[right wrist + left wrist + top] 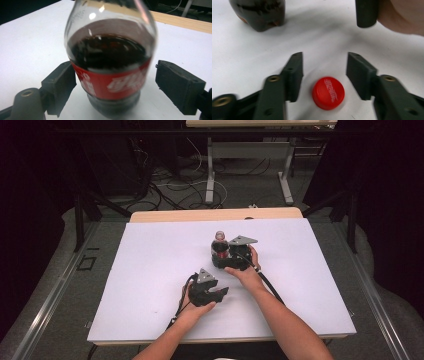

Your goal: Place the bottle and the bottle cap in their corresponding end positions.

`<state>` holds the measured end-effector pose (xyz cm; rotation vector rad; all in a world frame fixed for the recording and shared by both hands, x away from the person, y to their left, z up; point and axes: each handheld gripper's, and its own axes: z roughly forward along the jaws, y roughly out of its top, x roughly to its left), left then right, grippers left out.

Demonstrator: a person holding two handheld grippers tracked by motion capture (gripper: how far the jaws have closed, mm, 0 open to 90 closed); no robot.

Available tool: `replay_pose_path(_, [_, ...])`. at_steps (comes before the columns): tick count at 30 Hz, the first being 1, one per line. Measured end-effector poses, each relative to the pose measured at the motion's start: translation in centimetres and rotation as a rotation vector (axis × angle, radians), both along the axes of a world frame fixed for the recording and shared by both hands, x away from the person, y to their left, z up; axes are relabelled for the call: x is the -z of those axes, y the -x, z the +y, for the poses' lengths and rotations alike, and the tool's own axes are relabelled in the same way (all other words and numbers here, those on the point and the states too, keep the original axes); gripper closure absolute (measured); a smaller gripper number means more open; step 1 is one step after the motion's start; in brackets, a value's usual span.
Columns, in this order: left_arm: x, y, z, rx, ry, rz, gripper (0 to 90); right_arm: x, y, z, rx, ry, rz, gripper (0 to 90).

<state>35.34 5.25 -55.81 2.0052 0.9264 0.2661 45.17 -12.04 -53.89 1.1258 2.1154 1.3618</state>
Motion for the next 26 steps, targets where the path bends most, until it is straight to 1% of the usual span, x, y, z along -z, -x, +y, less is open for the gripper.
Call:
replay_pose_path(1, [-0.3, 0.1, 0.3, 0.0, -0.01, -0.005, 35.1, 0.0, 0.3, -0.3, 0.01, 0.0, 0.002, 14.9])
replay_pose_path(2, [-0.6, 0.0, 0.6, 0.003, -0.011, -0.009, 34.2, -0.1, 0.6, -0.7, 0.014, 0.004, 0.01, 14.9])
replay_pose_path(3, [-0.9, 0.0, 1.0, 0.003, -0.009, -0.007, 33.3, -0.2, 0.9, -1.0, 0.019, 0.0, 0.01, 14.9])
replay_pose_path(5, [-1.5, -0.2, 1.9, 0.012, 0.014, 0.009, 32.1, -0.3, 1.5, -1.9, 0.025, -0.003, 0.006, 14.8])
replay_pose_path(6, [-1.8, -0.3, 2.3, 0.013, 0.013, 0.001, 31.8, -0.4, 1.9, -2.3, 0.035, -0.009, 0.017, 14.7])
replay_pose_path(7, [-2.1, -0.3, 2.8, 0.001, 0.018, -0.002, 31.8, -0.4, 2.1, -2.7, 0.044, -0.009, 0.019, 14.6])
replay_pose_path(9, [-2.8, -0.3, 3.7, -0.022, 0.013, -0.025, 31.3, -0.7, 2.9, -3.5, 0.051, -0.017, 0.021, 14.0])
replay_pose_path(10, [-3.1, -0.4, 4.2, -0.024, 0.015, -0.033, 30.9, -0.9, 3.3, -3.9, 0.055, -0.02, 0.017, 13.3])
replay_pose_path(11, [-3.5, -0.3, 4.7, -0.029, 0.034, -0.017, 30.6, -1.1, 3.7, -4.3, 0.062, -0.015, 0.021, 12.2])
replay_pose_path(12, [-3.7, -0.3, 5.2, -0.041, 0.043, -0.018, 30.6, -1.4, 4.3, -4.7, 0.062, -0.009, 0.023, 10.7])
replay_pose_path(14, [-4.2, -0.2, 6.4, -0.054, 0.053, -0.025, 29.8, -1.8, 5.3, -5.4, 0.065, -0.004, 0.012, 6.5])
replay_pose_path(15, [-4.4, -0.1, 7.1, -0.063, 0.054, -0.035, 26.6, -2.0, 5.9, -5.8, 0.059, 0.001, 0.01, 4.5])
replay_pose_path(16, [-4.4, 0.0, 7.7, -0.085, 0.059, -0.041, 22.5, -2.2, 6.5, -6.2, 0.053, 0.009, 0.014, 2.7])
replay_pose_path(17, [-4.6, 0.1, 8.5, -0.096, 0.066, -0.035, 20.1, -2.4, 7.2, -6.6, 0.051, 0.018, 0.016, 1.2])
replay_pose_path(19, [-4.5, 0.4, 9.9, -0.144, 0.065, -0.045, 12.2, -2.4, 8.6, -7.6, 0.059, 0.037, 0.011, 0.1])
replay_pose_path(20, [-4.5, 0.5, 10.6, -0.155, 0.055, -0.047, 7.6, -2.4, 9.2, -8.2, 0.063, 0.044, 0.014, 0.0])
replay_pose_path(21, [-4.4, 0.5, 11.2, -0.173, 0.047, -0.059, 3.7, -2.3, 9.8, -8.7, 0.072, 0.049, 0.018, 0.0])
replay_pose_path(22, [-4.3, 0.7, 11.8, -0.199, 0.05, -0.06, 1.2, -2.2, 10.4, -9.3, 0.081, 0.05, 0.014, 0.0])
replay_pose_path(23, [-4.3, 0.8, 12.5, -0.21, 0.045, -0.06, 0.5, -2.2, 10.9, -9.9, 0.094, 0.052, 0.016, 0.0])
replay_pose_path(24, [-4.2, 0.9, 13.0, -0.221, 0.043, -0.071, 0.5, -2.2, 11.3, -10.3, 0.103, 0.056, 0.019, 0.0])
replay_pose_path(25, [-4.1, 1.0, 13.4, -0.237, 0.041, -0.071, 0.5, -2.2, 11.6, -10.8, 0.116, 0.07, 0.008, 0.0])
replay_pose_path(26, [-4.1, 1.0, 13.8, -0.248, 0.044, -0.074, 0.5, -2.1, 11.7, -11.2, 0.125, 0.07, 0.008, 0.0])
